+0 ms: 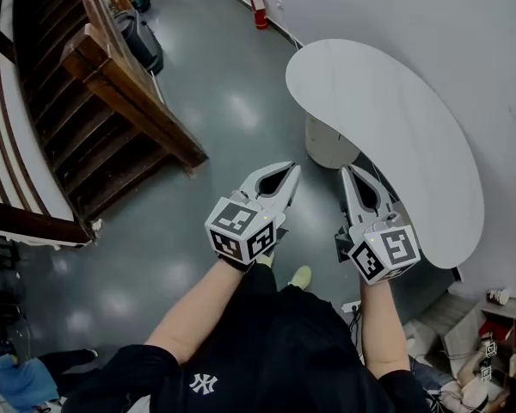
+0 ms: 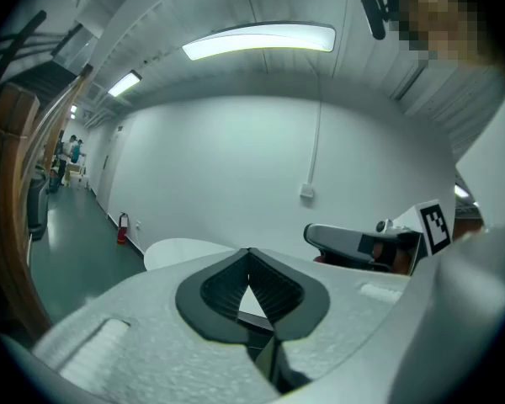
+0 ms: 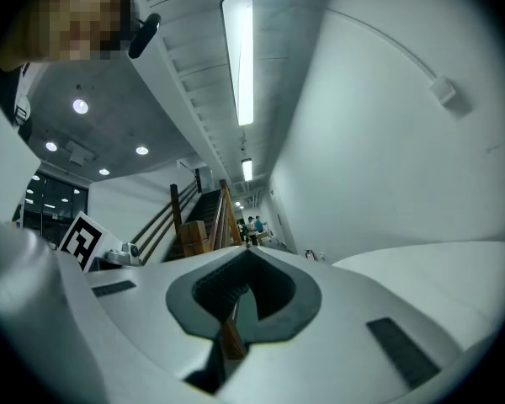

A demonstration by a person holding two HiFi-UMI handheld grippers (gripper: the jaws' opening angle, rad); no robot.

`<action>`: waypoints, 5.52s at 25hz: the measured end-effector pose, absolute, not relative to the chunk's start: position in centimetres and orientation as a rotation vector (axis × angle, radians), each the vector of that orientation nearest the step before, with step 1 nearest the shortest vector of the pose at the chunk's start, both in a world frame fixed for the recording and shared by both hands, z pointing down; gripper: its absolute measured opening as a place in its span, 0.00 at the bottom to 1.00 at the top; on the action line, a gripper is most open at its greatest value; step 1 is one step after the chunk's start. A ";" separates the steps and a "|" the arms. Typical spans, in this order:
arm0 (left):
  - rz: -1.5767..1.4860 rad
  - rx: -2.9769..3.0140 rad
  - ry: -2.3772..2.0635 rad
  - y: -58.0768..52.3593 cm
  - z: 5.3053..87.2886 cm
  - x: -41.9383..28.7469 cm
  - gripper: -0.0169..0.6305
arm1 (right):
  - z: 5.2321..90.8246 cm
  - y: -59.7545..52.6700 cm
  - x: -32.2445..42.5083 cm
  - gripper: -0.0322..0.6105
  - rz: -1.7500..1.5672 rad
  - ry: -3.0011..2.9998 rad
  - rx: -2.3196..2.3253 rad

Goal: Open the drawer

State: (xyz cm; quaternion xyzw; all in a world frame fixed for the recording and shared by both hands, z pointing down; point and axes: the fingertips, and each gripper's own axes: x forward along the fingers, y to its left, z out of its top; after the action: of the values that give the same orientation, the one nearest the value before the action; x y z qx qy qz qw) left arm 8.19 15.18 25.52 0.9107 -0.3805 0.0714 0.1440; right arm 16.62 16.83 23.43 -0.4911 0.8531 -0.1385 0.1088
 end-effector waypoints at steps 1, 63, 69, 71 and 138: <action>0.202 2.607 -1.103 14.7 26.0 7.8 0.04 | 23.7 16.4 16.5 0.07 -0.418 2.505 -1.439; 0.325 2.850 -0.851 -15.4 61.5 15.6 0.23 | 39.2 -8.7 12.1 0.07 -0.124 2.609 -1.649; 0.339 2.866 -0.858 -15.8 62.5 16.4 0.23 | 39.8 -8.5 12.5 0.07 -0.125 2.619 -1.650; 0.338 2.866 -0.866 -16.1 62.8 16.5 0.22 | 39.9 -8.5 12.7 0.07 -0.124 2.618 -1.653; 0.630 2.754 -0.818 -8.3 65.0 5.1 0.20 | 38.1 -2.9 5.3 0.07 -0.415 2.684 -1.656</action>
State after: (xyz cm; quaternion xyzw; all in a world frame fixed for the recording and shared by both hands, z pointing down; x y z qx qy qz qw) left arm 5.10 -8.27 64.96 0.9317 -0.2768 0.2130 0.1000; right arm 5.33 -2.88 38.12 -0.5204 0.8437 -0.1305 -0.0195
